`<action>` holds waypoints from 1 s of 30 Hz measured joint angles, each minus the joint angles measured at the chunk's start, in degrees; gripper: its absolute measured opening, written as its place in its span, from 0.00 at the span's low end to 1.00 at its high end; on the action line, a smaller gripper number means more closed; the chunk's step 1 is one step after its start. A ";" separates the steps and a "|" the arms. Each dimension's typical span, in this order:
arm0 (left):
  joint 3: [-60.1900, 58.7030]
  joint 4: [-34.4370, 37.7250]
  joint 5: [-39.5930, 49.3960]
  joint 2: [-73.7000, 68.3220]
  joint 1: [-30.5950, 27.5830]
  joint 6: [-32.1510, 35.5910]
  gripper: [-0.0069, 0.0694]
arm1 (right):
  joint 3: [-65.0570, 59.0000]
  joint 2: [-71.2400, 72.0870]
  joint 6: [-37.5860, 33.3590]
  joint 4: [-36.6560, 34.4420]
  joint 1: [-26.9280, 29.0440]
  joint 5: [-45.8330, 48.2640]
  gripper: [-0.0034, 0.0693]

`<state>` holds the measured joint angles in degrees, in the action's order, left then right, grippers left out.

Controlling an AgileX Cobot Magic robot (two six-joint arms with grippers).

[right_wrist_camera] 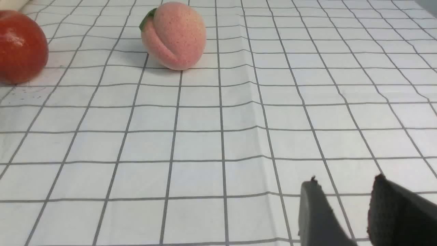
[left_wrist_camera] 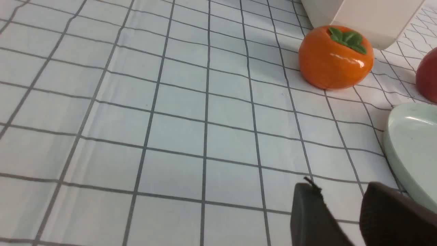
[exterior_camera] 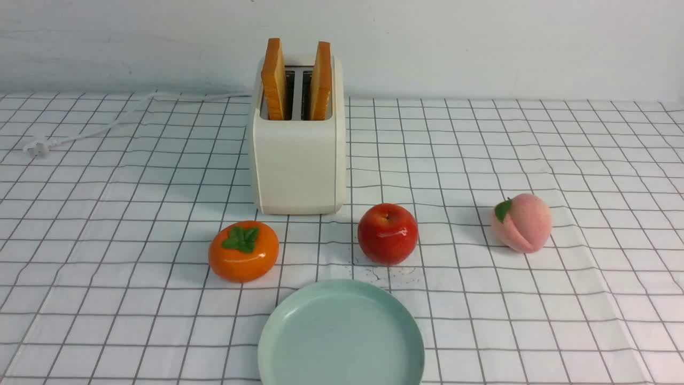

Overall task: Take toasted bread from bread machine on white checkered table place on plate.
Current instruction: 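Reach for a toast slice standing in the toaster with the left gripper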

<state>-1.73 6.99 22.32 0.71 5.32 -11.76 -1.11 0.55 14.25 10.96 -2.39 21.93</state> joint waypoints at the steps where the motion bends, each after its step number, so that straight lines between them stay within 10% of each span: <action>1: 0.00 0.00 0.00 0.00 0.00 0.00 0.38 | 0.00 0.00 0.00 0.05 0.00 0.00 0.38; 30: 0.00 0.00 0.05 0.00 0.00 0.00 0.40 | 0.00 0.00 0.00 0.05 0.00 0.00 0.38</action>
<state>-1.73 6.99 22.37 0.71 5.32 -11.76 -1.11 0.55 14.25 11.01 -2.39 21.93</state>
